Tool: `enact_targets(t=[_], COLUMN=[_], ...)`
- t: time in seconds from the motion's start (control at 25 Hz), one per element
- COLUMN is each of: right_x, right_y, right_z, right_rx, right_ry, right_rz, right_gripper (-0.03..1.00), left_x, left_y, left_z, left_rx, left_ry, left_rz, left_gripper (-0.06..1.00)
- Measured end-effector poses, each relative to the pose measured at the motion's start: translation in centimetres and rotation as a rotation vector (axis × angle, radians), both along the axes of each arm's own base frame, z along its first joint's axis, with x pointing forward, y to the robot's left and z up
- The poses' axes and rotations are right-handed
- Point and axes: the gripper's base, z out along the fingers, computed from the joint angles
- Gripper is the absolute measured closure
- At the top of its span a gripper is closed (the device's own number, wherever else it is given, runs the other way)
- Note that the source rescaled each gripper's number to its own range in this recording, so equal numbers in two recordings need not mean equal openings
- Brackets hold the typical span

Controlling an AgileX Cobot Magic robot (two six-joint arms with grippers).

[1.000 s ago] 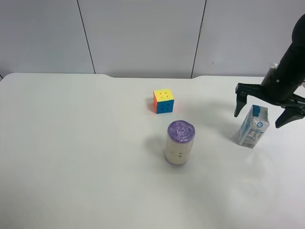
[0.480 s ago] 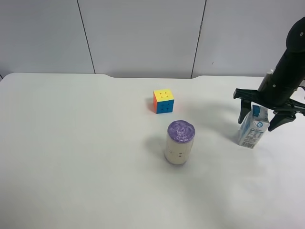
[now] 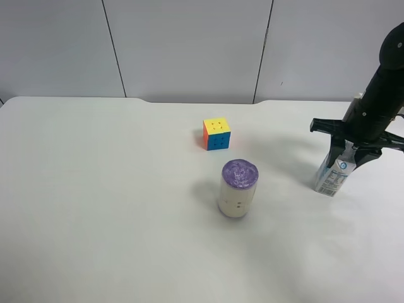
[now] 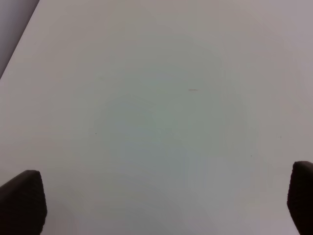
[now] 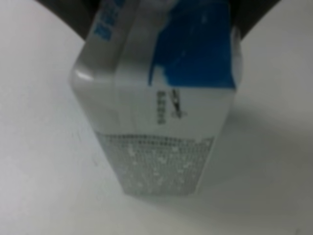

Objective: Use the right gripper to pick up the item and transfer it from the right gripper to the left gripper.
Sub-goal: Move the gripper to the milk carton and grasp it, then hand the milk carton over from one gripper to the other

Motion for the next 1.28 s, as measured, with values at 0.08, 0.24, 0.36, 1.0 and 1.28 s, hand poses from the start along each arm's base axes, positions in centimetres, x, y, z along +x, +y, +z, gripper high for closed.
enact_targets(t=[0.08,0.24,0.36,1.0,1.28], right_x=[0.0,-0.1,-0.7,-6.2,-7.7], right_y=[0.0,0.0,0.0,3.8,9.2], right_z=[0.1,1.3,3.6,13.0,13.6], right_rx=[0.000,-0.002,-0.008,0.095,0.233], right_ry=[-0.003,-0.052,-0.120,-0.368,-0.406], right_rz=[0.001,0.045,0.081,0.364,0.653], right_gripper=[0.97,0.97,0.97,0.97,0.97], left_x=[0.0,0.0,0.0,0.0,0.0], left_y=[0.0,0.0,0.0,0.0,-0.1], left_z=[0.0,0.0,0.0,0.0,0.0], left_rx=[0.000,0.000,0.000,0.000,-0.008], left_ry=[0.000,0.000,0.000,0.000,0.000], left_rz=[0.000,0.000,0.000,0.000,-0.008], left_gripper=[-0.06,-0.06,-0.06,-0.06,-0.06])
